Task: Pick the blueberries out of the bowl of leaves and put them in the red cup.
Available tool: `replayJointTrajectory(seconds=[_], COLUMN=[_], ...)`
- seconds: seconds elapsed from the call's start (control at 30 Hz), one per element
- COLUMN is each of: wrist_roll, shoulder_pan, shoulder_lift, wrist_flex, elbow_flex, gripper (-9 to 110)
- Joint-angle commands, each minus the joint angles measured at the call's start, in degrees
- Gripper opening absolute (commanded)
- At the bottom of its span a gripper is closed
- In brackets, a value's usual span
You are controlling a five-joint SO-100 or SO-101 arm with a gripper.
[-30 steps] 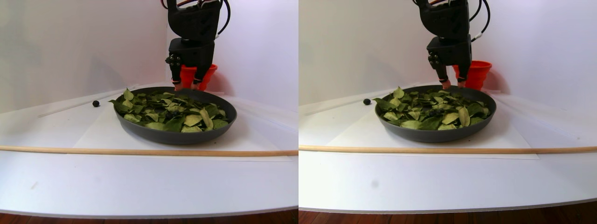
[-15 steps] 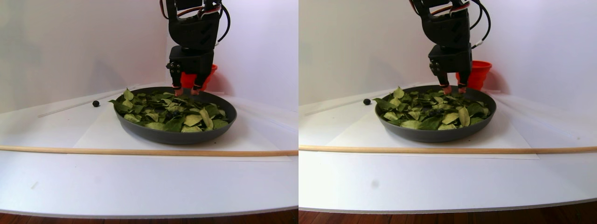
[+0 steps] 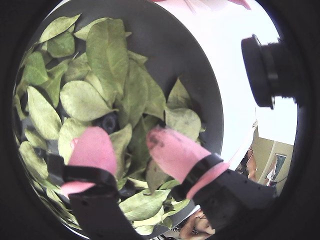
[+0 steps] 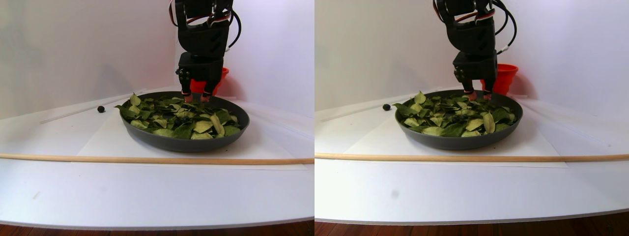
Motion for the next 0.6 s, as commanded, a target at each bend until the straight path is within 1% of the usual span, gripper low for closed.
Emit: replayJointTrajectory(seconds=[0.0,0.57], wrist_roll=[0.26,-0.26], shoulder_pan=[-0.44,-0.18], shoulder_lift=[1.05,-1.93], wrist_flex=[-1.05,-2.02], elbow_flex=[-3.43,-4.83], gripper=[14,14])
